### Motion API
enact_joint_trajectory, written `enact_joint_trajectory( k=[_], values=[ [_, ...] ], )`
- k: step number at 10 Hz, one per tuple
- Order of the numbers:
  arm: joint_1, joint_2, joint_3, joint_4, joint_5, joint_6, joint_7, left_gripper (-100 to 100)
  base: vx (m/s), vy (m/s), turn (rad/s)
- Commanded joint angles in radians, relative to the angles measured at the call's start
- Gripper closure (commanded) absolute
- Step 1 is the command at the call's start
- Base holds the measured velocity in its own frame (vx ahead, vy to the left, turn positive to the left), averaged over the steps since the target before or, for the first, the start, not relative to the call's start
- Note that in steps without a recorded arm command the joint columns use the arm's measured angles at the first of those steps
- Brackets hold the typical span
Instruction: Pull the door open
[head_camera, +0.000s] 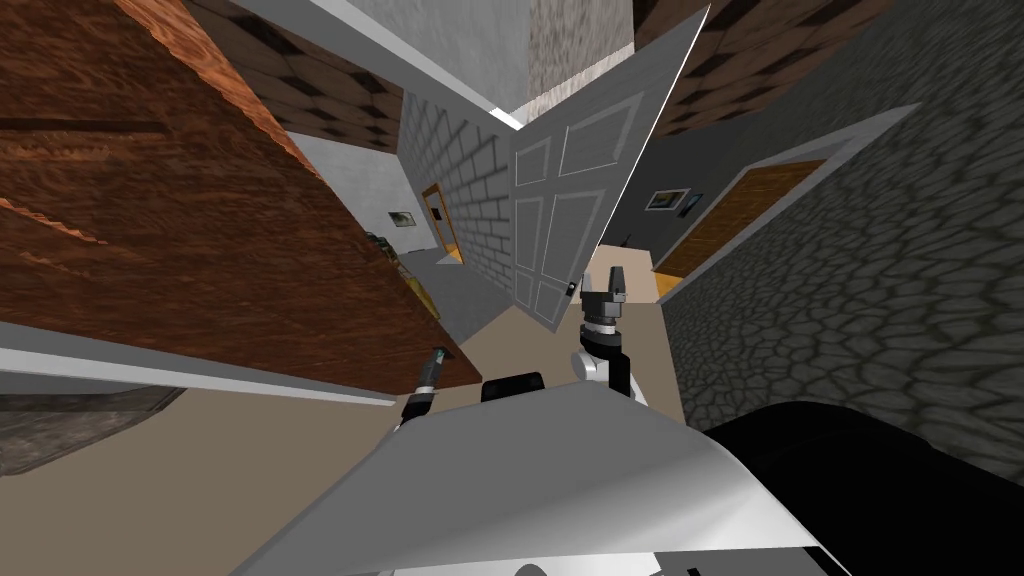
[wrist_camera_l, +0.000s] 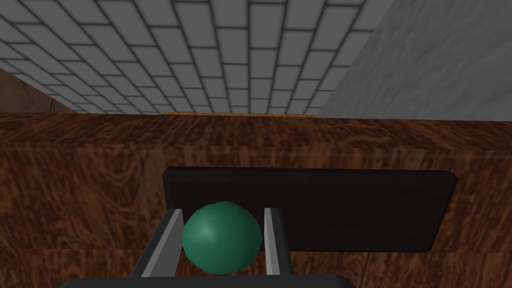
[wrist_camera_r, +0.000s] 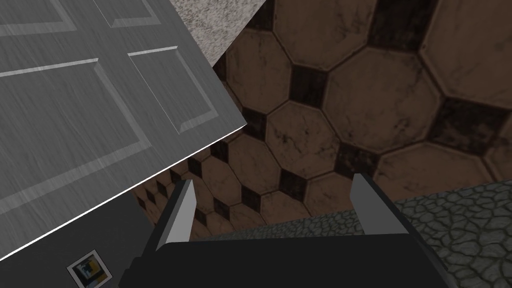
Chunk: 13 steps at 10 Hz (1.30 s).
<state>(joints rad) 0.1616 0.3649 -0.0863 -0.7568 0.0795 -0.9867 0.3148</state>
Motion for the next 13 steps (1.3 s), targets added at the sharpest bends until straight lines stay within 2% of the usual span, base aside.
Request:
enact_joint_trajectory(
  k=[1,2,4,5,6,7,8,10,11,13],
  values=[
    [-0.032,-0.010,-0.015,0.033,0.004,-0.003,-0.006,100,-0.069,0.016,-0.035],
    [-0.032,-0.010,-0.015,0.033,0.004,-0.003,-0.006,100,-0.049,0.009,-0.026],
    [-0.084,-0.015,-0.036,0.063,0.026,0.016,-0.023,100,-0.120,0.041,-0.073],
    [-0.097,-0.017,-0.041,0.070,0.031,0.021,-0.027,100,-0.158,0.073,-0.080],
    [-0.097,-0.017,-0.041,0.070,0.031,0.021,-0.027,100,-0.097,0.034,-0.033],
    [-0.134,-0.021,-0.055,0.092,0.046,0.034,-0.039,100,-0.145,0.029,-0.063],
    [-0.157,-0.024,-0.064,0.105,0.056,0.043,-0.046,100,-0.229,0.075,-0.126],
    [-0.157,-0.024,-0.064,0.105,0.056,0.043,-0.046,100,-0.100,0.036,-0.013],
    [-0.189,-0.027,-0.077,0.124,0.069,0.055,-0.056,100,-0.107,0.034,-0.038],
    [-0.224,-0.031,-0.091,0.144,0.084,0.068,-0.068,100,-0.156,0.103,-0.090]
  ],
)
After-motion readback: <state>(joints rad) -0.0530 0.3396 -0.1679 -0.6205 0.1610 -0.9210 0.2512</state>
